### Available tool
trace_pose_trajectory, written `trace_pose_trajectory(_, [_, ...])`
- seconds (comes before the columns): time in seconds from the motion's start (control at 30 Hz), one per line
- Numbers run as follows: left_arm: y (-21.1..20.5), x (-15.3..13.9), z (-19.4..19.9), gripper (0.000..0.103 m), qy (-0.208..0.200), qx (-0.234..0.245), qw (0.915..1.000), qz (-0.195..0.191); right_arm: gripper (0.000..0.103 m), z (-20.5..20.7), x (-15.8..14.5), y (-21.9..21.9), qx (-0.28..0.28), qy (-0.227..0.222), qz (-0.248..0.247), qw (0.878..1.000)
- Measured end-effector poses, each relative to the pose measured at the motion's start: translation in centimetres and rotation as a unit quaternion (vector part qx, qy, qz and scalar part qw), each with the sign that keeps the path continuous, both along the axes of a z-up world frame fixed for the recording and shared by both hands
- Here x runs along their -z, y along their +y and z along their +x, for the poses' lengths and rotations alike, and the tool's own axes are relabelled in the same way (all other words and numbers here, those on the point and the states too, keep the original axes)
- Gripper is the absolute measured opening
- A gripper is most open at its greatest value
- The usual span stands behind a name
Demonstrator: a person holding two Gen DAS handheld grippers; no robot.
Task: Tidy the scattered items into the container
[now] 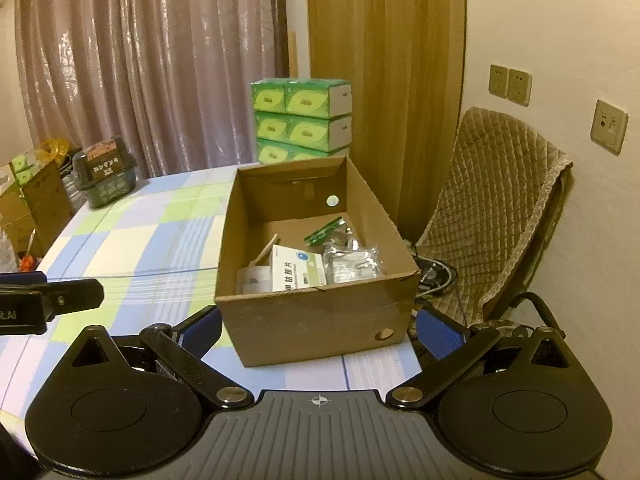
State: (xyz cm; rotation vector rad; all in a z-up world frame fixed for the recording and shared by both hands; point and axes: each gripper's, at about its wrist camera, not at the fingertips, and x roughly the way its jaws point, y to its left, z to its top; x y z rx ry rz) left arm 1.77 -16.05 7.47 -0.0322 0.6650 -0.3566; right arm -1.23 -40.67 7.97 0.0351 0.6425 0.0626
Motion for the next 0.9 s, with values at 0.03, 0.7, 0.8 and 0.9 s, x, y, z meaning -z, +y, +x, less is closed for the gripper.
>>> trace_pose_trajectory(0.03, [0.0, -0.1, -0.1, 0.102, -0.001, 0.001, 1.0000, 0.001, 0.101, -0.1, 0.0, 0.1, -0.001, 0.001, 0.001, 1.000])
trace_pose_trajectory(0.7, [-0.9, 0.8, -1.6, 0.102, 0.005, 0.016, 0.9996, 0.023, 0.101, -1.2, -0.4, 0.0, -0.006, 0.005, 0.014, 1.000])
trace_pose_trajectory(0.8, [-1.1, 0.8, -1.7, 0.102, 0.004, 0.020, 0.9995, 0.024, 0.101, -1.3, -0.2, -0.2, -0.004, 0.008, 0.014, 1.000])
trace_pose_trajectory(0.9, [-1.3, 0.9, -1.7, 0.102, 0.004, 0.021, 0.9994, 0.025, 0.101, -1.5, 0.0, -0.3, -0.004, 0.010, 0.013, 1.000])
